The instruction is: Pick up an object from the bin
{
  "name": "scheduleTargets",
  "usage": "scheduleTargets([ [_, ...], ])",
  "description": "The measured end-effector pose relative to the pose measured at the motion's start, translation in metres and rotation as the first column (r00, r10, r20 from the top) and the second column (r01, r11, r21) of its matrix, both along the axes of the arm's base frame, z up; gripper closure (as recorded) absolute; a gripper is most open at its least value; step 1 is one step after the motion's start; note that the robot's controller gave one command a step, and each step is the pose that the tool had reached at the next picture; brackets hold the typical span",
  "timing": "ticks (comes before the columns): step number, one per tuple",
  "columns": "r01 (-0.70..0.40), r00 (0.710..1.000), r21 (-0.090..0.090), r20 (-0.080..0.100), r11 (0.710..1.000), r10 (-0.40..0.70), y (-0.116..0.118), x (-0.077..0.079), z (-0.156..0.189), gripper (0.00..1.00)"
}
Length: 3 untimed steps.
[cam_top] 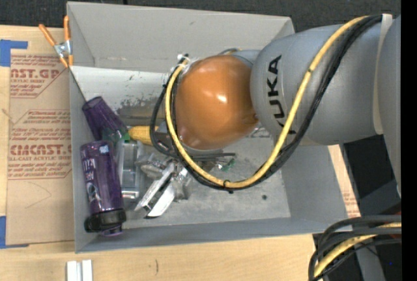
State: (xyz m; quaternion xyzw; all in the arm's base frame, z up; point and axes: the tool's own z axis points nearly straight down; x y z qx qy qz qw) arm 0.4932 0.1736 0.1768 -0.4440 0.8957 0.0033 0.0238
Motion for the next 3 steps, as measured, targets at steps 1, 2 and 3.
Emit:
scheduleTargets([
  [1, -0.085, 0.996, -0.006, -0.001, 0.996, 0.085, 0.009, 0.003, 0.008, 1.00],
  [2, -0.183, 0.983, -0.007, -0.001, 0.983, 0.183, 0.021, 0.005, 0.061, 1.00],
  [3, -0.188, 0.982, -0.005, 0.004, 0.982, 0.188, 0.022, 0.008, 0.118, 1.00],
])
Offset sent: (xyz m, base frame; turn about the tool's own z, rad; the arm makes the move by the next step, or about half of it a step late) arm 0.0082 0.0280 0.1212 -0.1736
